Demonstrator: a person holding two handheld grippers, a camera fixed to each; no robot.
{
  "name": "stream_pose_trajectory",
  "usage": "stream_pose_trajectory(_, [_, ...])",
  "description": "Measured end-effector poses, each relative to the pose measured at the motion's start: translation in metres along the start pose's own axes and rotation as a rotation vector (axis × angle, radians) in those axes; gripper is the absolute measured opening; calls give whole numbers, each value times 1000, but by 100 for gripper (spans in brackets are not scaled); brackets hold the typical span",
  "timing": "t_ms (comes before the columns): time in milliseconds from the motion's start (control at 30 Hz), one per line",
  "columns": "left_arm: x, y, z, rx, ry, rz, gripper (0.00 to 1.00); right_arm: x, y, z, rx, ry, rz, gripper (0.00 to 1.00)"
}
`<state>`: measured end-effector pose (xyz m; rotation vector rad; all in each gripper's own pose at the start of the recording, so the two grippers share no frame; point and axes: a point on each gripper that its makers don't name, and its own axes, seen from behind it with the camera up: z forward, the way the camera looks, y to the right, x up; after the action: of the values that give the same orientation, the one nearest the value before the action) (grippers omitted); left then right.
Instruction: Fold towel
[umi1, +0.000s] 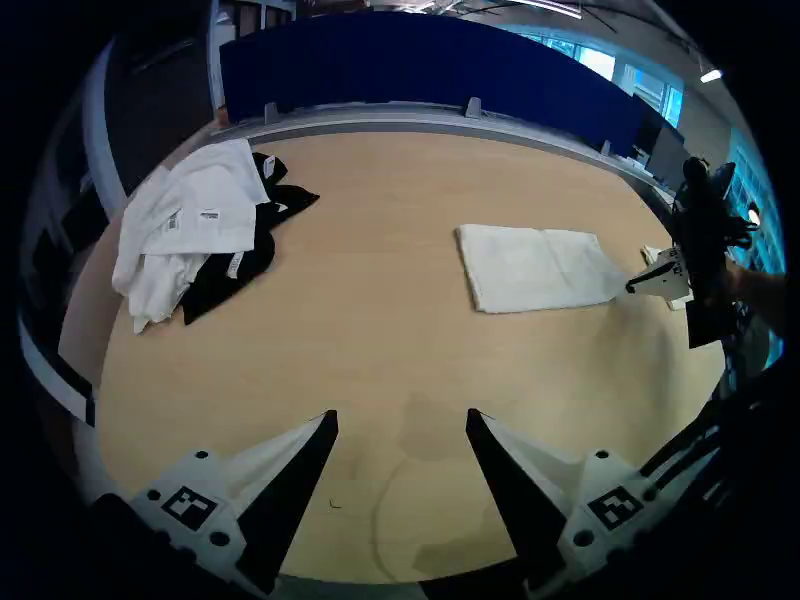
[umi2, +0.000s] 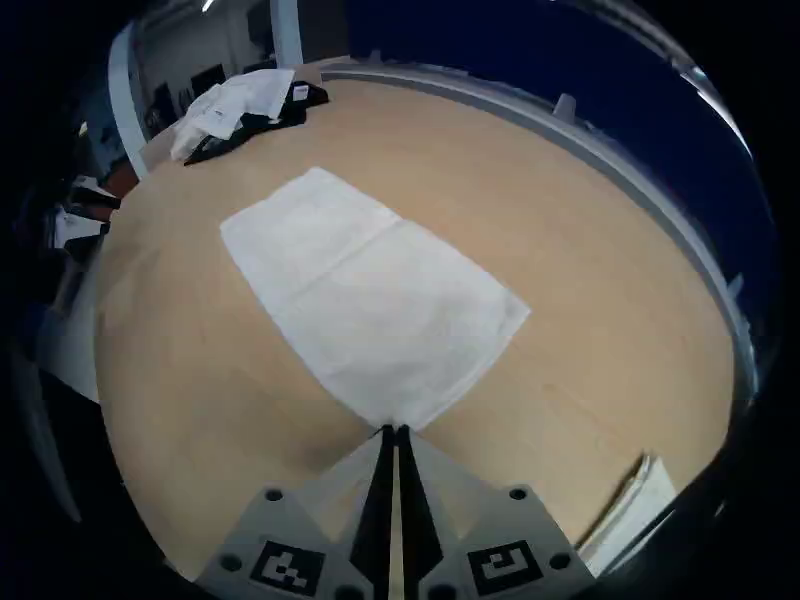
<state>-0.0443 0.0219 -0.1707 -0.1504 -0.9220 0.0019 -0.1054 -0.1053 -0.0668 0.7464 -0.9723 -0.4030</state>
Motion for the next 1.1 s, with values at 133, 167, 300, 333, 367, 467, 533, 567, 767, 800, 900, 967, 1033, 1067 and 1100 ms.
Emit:
stream_pose_trajectory(133, [1,-1,-1,1,1,0,95,20,-1,-9,1,42,-6,3])
stream_pose_trajectory(167, [1,-1,-1,1,1,1,95,26,-1,-12,2,53,-9,3])
stream_pose_trajectory(300, [2,-1,-4,0,5,0,95,49,-5,-21,5,93,-33,3])
stream_pose_trajectory(333, [3,-1,-5,0,6,0,95,56,-6,-23,6,104,-42,3])
stream_pose_trajectory(367, [4,-1,-6,0,7,-1,95,61,-7,-25,7,113,-50,3])
stream_pose_trajectory(467, [5,0,-9,0,10,-2,95,81,-12,-29,10,145,-70,3])
stream_pose_trajectory(533, [6,0,-10,-2,12,-4,95,95,-14,-32,11,168,-81,3])
stream_pose_trajectory(567, [7,1,-11,-3,14,-5,95,102,-16,-33,12,179,-85,3])
stream_pose_trajectory(767, [10,3,-12,-7,23,0,95,123,-22,-36,19,203,-109,3])
stream_pose_trajectory(800, [10,3,-12,-7,25,1,95,124,-22,-35,20,201,-113,3])
stream_pose_trajectory(900, [11,4,-13,-8,29,3,95,126,-24,-31,21,193,-124,3])
stream_pose_trajectory(967, [13,4,-13,-8,35,3,95,130,-27,-28,27,191,-132,3])
stream_pose_trajectory(1033, [15,3,-14,-7,40,2,95,135,-33,-23,36,188,-144,3])
stream_pose_trajectory(1067, [16,3,-14,-6,42,1,95,138,-36,-21,40,187,-151,3])
stream_pose_trajectory(1100, [17,3,-15,-6,44,0,95,141,-40,-19,46,186,-160,3])
